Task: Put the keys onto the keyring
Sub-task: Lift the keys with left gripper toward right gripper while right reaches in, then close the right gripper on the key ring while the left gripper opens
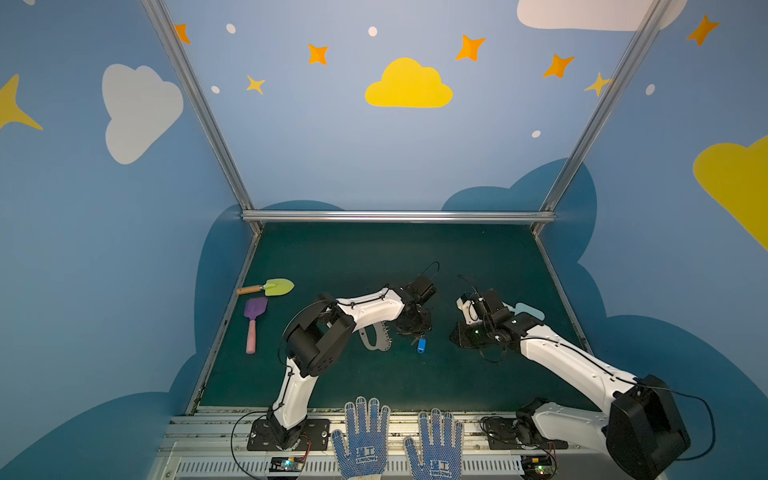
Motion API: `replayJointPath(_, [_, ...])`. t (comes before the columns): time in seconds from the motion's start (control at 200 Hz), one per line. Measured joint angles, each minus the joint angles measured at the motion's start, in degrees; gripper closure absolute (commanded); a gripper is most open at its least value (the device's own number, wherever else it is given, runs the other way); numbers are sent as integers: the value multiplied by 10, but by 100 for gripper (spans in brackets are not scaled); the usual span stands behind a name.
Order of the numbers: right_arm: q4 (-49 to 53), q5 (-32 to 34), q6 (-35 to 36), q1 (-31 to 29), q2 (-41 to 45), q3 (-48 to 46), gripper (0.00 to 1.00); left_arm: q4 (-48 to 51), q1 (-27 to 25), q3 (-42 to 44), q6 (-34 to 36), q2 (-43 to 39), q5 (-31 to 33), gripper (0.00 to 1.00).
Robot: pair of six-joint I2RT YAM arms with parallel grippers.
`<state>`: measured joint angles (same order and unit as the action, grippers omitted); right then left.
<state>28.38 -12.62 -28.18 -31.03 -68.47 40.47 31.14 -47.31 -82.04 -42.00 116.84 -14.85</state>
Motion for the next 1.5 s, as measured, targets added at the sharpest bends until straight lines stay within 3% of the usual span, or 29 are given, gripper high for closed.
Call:
replayJointPath(0.265, [-59,-33,1,-1,2,-42,82,26,0,-7,31,-12,13,96])
replayJointPath(0.416, [-155,-78,6,-1,19,-106,74,38,1,-7,76,-52,2,96])
replayJointPath(0.691, [-339,-127,-11,12,63,-141,79,49,8,-7,162,-136,-49,96])
replayJointPath(0.836, [-426,-166,-28,31,62,-149,77,42,24,-3,183,-156,-77,96])
replayJointPath(1.126, [-591,-276,-96,76,8,-176,68,-3,45,53,191,-200,-127,96])
replayJointPath(1.497, [-808,-375,-201,85,-112,-175,71,-68,58,95,175,-235,-159,96])
